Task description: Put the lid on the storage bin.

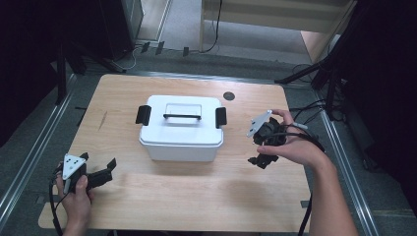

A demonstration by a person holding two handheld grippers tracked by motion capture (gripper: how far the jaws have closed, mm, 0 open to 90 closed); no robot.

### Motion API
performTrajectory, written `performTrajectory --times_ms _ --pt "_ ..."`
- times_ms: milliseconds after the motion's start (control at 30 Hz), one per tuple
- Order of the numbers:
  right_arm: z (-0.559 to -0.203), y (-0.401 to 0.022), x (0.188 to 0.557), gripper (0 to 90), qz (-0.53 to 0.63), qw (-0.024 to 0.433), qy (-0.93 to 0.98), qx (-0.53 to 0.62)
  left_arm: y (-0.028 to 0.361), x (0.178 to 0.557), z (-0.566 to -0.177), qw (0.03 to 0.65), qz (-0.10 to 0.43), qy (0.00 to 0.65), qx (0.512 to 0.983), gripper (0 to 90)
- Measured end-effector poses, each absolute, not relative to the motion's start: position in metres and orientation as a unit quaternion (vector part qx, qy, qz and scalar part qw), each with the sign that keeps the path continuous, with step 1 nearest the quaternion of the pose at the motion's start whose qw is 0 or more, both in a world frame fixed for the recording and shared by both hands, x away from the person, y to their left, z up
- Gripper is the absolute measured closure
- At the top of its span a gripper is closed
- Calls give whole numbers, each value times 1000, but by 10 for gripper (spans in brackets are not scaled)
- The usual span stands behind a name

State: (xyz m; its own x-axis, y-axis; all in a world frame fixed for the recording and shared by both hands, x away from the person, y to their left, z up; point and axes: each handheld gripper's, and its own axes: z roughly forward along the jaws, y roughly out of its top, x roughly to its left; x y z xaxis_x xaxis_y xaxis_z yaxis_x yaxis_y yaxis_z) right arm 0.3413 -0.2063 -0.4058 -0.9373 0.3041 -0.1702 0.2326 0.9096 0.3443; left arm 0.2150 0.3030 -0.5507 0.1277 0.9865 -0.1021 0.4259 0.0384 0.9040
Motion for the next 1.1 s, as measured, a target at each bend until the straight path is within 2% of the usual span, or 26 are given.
performTrajectory --times_ms 1100 --pt "-493 -290 291 0 320 155 886 297 302 215 -551 430 327 572 617 18"
